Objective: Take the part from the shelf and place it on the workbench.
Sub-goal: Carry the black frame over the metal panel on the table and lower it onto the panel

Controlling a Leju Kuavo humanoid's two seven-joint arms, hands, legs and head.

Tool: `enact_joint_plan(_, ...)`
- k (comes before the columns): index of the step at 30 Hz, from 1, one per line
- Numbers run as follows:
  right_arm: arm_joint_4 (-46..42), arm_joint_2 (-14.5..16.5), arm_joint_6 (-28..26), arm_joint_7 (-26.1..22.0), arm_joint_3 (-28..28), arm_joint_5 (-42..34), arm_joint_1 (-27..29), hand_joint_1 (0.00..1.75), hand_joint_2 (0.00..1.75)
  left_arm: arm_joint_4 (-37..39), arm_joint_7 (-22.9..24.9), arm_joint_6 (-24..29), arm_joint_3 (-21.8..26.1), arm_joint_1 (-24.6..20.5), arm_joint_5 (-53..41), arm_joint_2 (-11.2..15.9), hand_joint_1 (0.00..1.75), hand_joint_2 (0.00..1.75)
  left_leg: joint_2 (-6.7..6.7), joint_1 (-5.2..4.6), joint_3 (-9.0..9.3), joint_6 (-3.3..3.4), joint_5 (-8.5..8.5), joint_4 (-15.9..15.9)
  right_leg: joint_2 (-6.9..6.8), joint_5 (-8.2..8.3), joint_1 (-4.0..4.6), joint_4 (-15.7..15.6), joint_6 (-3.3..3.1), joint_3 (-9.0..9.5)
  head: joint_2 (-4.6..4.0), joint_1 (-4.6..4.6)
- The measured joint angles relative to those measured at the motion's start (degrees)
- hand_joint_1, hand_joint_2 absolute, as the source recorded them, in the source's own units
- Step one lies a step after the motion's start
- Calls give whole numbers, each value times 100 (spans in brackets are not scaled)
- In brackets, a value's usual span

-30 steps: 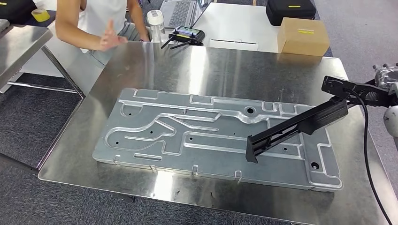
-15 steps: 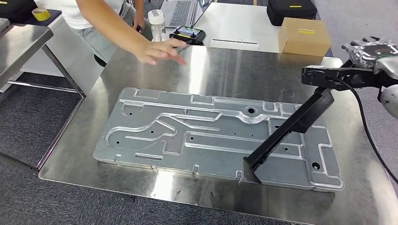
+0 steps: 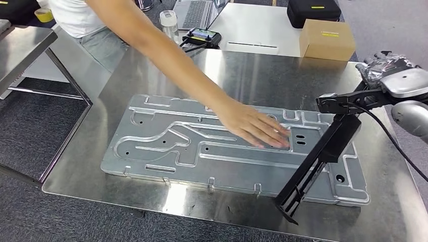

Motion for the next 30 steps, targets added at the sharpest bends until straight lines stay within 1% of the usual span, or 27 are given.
enact_joint_plan(7, 1, -193, -257, 17, 616, -534, -392, 0, 0, 0, -10, -9, -4, 1, 2, 2, 0, 0, 1, 0, -1, 0, 0, 3, 1, 2, -1, -1, 4, -1, 0, 1)
enact_joint_plan(13, 3, -350, -341, 17, 954, -640, -552, 0, 0, 0, -20, -15, -11, 1, 3, 2, 0, 0, 2, 0, -1, 1, -1, 6, 4, 2, -2, -1, 5, 0, 0, 0)
enact_joint_plan(18, 5, -456, -372, 17, 1086, -651, -575, 0, 0, 0, -20, -18, -15, 2, 2, 2, 0, 0, 3, 0, 0, 1, -1, 6, 4, 3, -2, -1, 6, 0, 0, 0)
enact_joint_plan(30, 12, -683, -393, 17, 1091, -574, -564, 0, 0, 0, -36, -37, -136, -3, 0, 5, 0, 0, 3, 0, 0, 1, -1, 9, 6, 4, -3, -1, 7, 1, 0, -1)
